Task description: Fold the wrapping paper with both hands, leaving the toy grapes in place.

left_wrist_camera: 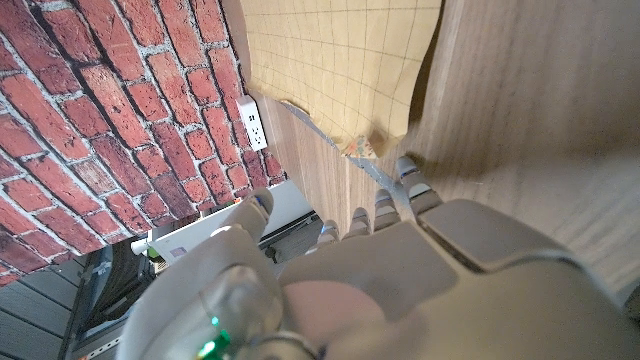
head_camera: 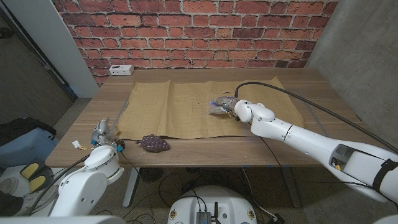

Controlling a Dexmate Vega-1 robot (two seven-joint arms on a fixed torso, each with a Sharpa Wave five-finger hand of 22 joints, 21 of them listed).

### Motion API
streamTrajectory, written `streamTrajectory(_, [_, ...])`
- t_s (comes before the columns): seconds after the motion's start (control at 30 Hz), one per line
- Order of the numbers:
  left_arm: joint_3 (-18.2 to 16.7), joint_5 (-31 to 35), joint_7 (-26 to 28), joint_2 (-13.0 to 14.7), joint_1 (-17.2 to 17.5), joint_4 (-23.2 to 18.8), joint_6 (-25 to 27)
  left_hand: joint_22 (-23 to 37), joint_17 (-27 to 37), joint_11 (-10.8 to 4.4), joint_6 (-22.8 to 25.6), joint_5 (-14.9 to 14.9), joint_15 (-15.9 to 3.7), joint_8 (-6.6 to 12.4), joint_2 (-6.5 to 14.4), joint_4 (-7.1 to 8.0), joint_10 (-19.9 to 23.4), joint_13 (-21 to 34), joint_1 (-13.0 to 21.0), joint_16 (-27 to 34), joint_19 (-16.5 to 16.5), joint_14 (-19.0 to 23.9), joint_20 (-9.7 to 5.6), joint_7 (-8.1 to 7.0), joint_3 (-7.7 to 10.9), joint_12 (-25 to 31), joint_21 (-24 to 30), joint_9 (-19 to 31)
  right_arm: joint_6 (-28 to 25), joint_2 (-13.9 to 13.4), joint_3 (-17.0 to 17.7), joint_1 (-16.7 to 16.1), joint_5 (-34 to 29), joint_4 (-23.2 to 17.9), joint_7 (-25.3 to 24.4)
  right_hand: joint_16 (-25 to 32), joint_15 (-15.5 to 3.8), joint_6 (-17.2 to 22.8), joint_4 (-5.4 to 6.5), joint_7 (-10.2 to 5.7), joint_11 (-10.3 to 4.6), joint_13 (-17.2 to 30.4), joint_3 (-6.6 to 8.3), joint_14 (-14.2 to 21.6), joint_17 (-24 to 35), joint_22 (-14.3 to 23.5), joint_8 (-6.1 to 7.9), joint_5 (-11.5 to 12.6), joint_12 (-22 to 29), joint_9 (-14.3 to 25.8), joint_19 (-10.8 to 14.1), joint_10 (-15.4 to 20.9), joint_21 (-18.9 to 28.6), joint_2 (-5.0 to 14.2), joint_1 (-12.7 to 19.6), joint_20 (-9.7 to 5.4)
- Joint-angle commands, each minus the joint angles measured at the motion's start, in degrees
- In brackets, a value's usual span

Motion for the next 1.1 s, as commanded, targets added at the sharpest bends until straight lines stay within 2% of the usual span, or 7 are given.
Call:
streamTrajectory(0.03, [-0.94,-8.28,-9.45,0.21,0.89,6.01,-11.28,0.32,0.05,-1.26,-7.93,0.19,-0.15,-0.35,-0.42,-0.50,-2.31,0.06,0.34,0.39,1.71,1.31,-0.23,-1.67,0.70,1.28,0.46,0.03,0.27,-0.12,0.27,-0.20,0.22,-0.32,0.15,0.28,-0.12,0.37,-0.35,0.09,-0.14,0.29,0.23,0.36,0.10,0.30,0.00,-0.15,0.36,0.30,1.04,0.28,0.33,-0.14,0.64,0.77])
streamTrajectory(0.23, [-0.66,-13.63,-18.32,0.92,0.19,11.83,-18.04,0.28,0.03,-1.46,-12.39,0.18,-0.76,-0.43,-0.75,-0.81,-0.68,0.05,0.12,0.47,2.31,2.67,-0.72,-5.73,0.82,1.62,0.26,-0.09,-0.36,-0.52,0.51,-0.67,0.19,-1.32,0.17,0.29,-0.12,0.38,-0.42,0.07,-0.16,0.29,0.22,0.42,0.11,0.30,-0.02,-0.17,0.37,0.30,1.11,0.32,0.33,-0.21,0.59,0.79])
streamTrajectory(0.37, [-0.33,-17.67,-21.91,1.94,-0.75,14.52,-19.63,0.26,-0.03,-0.58,-13.50,0.14,-1.16,-0.18,-1.43,-1.23,0.26,0.08,-0.01,0.38,2.65,3.02,-1.17,-7.50,0.58,1.81,0.18,-0.13,-0.67,-0.73,0.65,-0.96,0.12,-1.90,0.05,0.32,-0.09,0.32,-0.44,0.10,-0.20,0.29,0.22,0.54,0.13,0.30,-0.06,-0.18,0.38,0.31,1.15,0.35,0.33,-0.23,0.54,0.79])
streamTrajectory(0.67, [0.74,-24.19,-23.80,6.35,-2.23,16.91,-18.13,0.06,-0.12,-0.06,-14.67,0.54,-1.72,0.15,-2.68,-3.51,1.18,0.22,1.24,0.59,5.52,4.86,-1.00,-7.87,0.64,1.83,0.65,-0.07,-1.16,-1.09,1.08,-1.45,0.28,-2.81,-0.13,0.31,-0.10,0.26,-0.54,0.11,-0.08,0.30,0.24,0.59,0.14,0.30,-0.11,-0.20,0.38,0.32,1.24,0.40,0.33,-0.26,0.48,0.77])
streamTrajectory(0.8, [0.95,-26.33,-20.56,10.04,-2.72,16.30,-13.86,-0.09,-0.13,0.51,-15.35,0.89,-1.85,0.49,-3.51,-6.04,1.98,0.30,3.19,0.71,8.60,6.41,-0.50,-6.54,1.08,1.90,1.21,0.01,-1.02,-1.27,1.34,-1.66,0.54,-3.03,-0.32,0.33,-0.08,0.24,-0.56,0.11,-0.13,0.30,0.22,0.67,0.15,0.30,-0.12,-0.21,0.40,0.32,1.28,0.43,0.34,-0.31,0.43,0.79])
streamTrajectory(0.97, [1.14,-28.07,-15.08,13.55,-3.31,14.76,-9.49,-0.24,-0.15,0.72,-12.40,0.98,-2.71,1.75,-5.24,-9.48,7.01,0.42,7.54,1.12,14.25,11.08,0.07,-3.88,1.63,2.92,1.86,0.12,-0.36,-1.16,1.49,-1.52,0.87,-2.69,-0.41,0.34,-0.02,0.18,-0.62,0.10,-0.26,0.30,0.25,0.77,0.17,0.30,-0.15,-0.21,0.33,0.32,1.29,0.28,0.32,-0.35,0.38,0.86])
streamTrajectory(1.1, [1.10,-29.57,-8.45,15.51,-3.85,12.94,-5.87,-0.27,-0.17,0.05,-4.40,1.40,-4.84,3.08,-6.37,-10.09,13.98,0.53,17.05,1.24,22.75,17.64,-0.86,0.36,3.02,3.61,2.88,0.29,0.31,-0.96,1.60,-1.41,1.25,-2.25,-0.50,0.35,-0.01,0.15,-0.57,0.13,-0.25,0.30,0.21,0.81,0.22,0.30,-0.17,-0.22,0.32,0.33,1.34,0.25,0.32,-0.40,0.20,0.83])
